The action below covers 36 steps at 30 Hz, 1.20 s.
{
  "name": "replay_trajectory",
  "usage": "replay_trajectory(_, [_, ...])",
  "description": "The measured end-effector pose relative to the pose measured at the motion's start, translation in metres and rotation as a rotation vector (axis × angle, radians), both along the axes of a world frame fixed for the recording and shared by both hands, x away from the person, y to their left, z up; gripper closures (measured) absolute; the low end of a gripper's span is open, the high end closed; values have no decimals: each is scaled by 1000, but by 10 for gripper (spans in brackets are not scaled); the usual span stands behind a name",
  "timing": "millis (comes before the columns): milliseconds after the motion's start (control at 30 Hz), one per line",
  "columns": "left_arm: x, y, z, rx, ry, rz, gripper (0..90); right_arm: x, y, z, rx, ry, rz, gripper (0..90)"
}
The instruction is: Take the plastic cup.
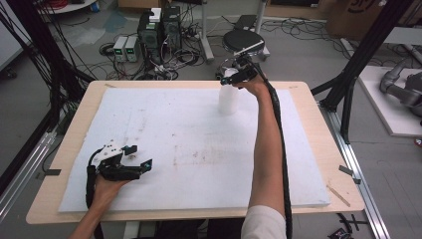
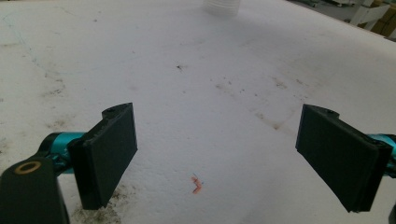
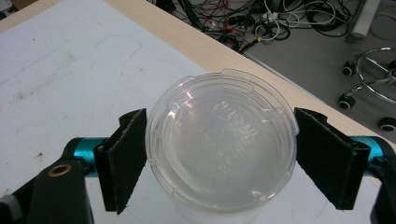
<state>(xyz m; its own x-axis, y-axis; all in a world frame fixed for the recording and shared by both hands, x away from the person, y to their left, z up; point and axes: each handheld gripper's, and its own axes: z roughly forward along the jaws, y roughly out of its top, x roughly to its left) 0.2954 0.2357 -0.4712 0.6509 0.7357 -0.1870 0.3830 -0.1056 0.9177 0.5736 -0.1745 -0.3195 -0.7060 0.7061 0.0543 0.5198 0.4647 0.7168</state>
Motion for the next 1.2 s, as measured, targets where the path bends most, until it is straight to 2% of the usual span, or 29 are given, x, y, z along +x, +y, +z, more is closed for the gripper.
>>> replay_trajectory(67, [0, 0, 0, 0, 0, 0, 125, 0, 1, -2, -4, 5, -1, 214])
replay_trajectory(133, [0, 0, 0, 0, 0, -1, 124, 1, 1, -3, -7, 6, 1, 261])
replay_trajectory(267, [0, 0, 0, -1, 0, -2, 124, 2, 2, -5, 2, 6, 1, 266])
replay_trajectory(600, [0, 0, 0, 1, 1, -1, 124, 3, 4, -6, 4, 11, 9, 359])
replay_trajectory(1200, [0, -1, 0, 6, 2, 0, 125, 2, 6, 0, -6, 3, 9, 374])
